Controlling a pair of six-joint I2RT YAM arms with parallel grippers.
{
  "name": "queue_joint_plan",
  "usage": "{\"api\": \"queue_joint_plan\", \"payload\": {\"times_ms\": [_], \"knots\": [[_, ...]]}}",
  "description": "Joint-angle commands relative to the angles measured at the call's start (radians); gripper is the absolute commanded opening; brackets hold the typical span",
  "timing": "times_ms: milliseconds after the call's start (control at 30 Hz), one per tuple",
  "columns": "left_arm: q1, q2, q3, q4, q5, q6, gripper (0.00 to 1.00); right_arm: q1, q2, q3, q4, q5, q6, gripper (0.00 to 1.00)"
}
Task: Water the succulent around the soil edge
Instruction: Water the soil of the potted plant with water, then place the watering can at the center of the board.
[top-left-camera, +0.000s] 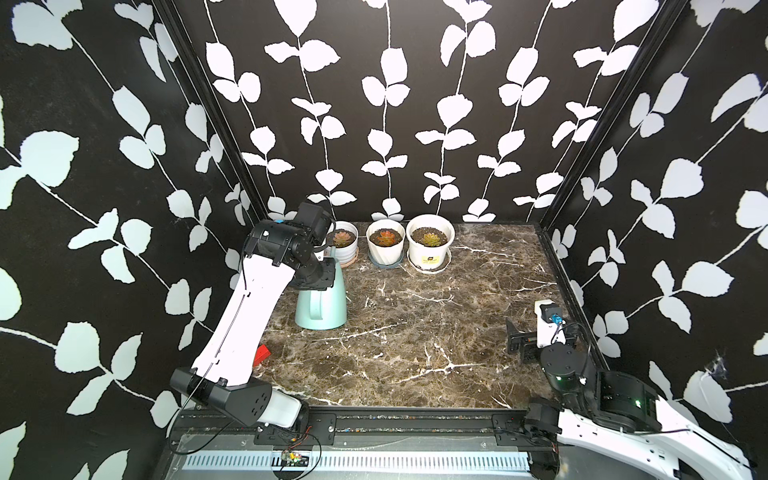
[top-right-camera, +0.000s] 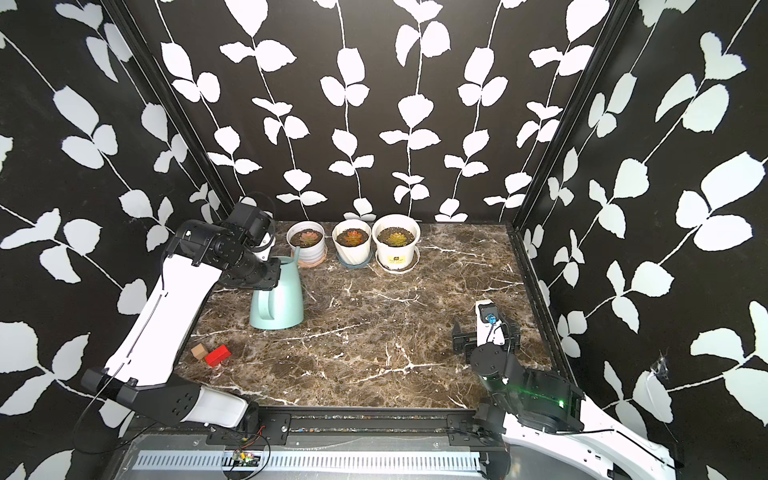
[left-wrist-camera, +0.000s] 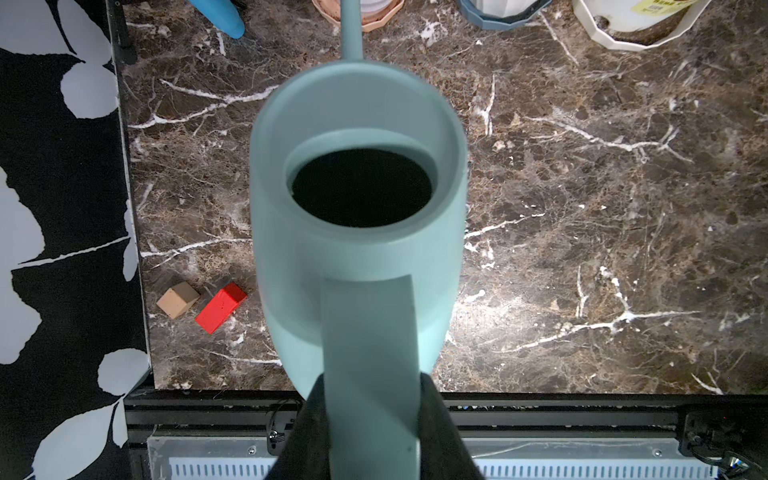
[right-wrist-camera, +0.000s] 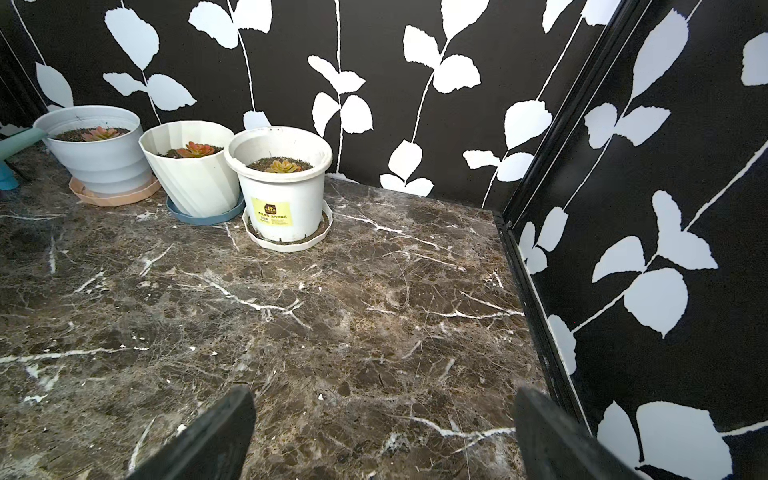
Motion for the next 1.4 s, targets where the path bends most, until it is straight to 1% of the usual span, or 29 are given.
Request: {"api": "queue_joint_plan", "payload": {"times_ms": [0, 300, 733, 933, 1033, 1133, 1233, 1367], "knots": [[0.004, -0.006, 0.035, 0.000, -0.029, 0.009, 0.00, -0.006, -0.005, -0.016, 0.001, 0.005, 0.013, 1.00], [0.013, 0.031, 0.080, -0.014, -0.044, 0.023, 0.00, -0.006, -0.004, -0.012, -0.013, 0.005, 0.021, 1.00], [0.040, 0.040, 0.081, -0.017, -0.073, 0.022, 0.00, -0.007, 0.000, -0.012, -0.023, -0.003, 0.033, 1.00], [0.044, 0.032, 0.076, 0.025, -0.066, 0.031, 0.00, -0.006, -0.002, -0.008, -0.041, -0.006, 0.039, 0.99], [0.044, -0.007, 0.038, 0.096, -0.054, 0.042, 0.00, -0.006, -0.004, -0.006, -0.060, -0.006, 0.051, 0.99], [0.044, -0.074, -0.039, 0.201, -0.042, 0.063, 0.00, -0.006, -0.012, -0.007, -0.073, -0.009, 0.063, 1.00], [0.044, -0.160, -0.148, 0.321, -0.018, 0.071, 0.00, -0.006, -0.016, -0.011, -0.073, -0.010, 0.062, 1.00], [0.043, -0.287, -0.297, 0.500, 0.048, 0.075, 0.00, -0.006, -0.006, -0.031, -0.016, -0.007, 0.032, 0.99]]}}
